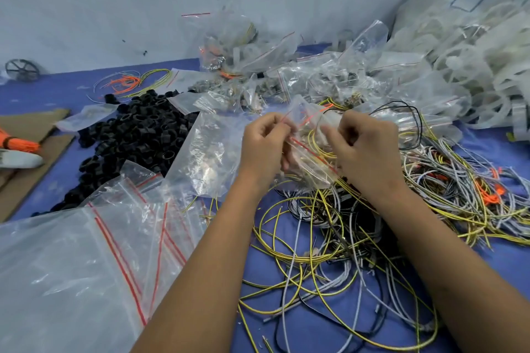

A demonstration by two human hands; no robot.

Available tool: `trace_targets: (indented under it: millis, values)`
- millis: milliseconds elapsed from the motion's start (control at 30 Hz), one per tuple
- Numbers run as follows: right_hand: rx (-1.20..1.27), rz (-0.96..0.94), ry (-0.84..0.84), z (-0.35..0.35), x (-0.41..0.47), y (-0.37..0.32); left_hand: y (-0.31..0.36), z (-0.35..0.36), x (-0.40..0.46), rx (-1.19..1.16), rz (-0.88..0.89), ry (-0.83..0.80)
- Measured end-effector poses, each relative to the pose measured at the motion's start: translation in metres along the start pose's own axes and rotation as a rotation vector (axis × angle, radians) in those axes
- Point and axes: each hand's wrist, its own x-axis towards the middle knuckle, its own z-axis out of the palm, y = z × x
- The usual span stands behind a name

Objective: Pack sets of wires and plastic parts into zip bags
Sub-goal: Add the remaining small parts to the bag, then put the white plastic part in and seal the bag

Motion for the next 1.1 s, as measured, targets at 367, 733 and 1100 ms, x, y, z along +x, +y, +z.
trace_targets:
  millis: [367,733,1100]
  values:
    - [0.02,0.031,-0.045,-0.001,0.0,-0.003,-0.004,0.028,-0.009,0.418,0.318,0.174]
    - [0.097,-0.052,-0.111,-0.002,-0.003,-0.012,-0.008,0.031,-0.008,0.505,0.343,0.215]
    - [-0.003,0.061,0.0,-0.008,0.001,-0.005,-0.013,0.003,-0.002,0.298,0.313,0.172]
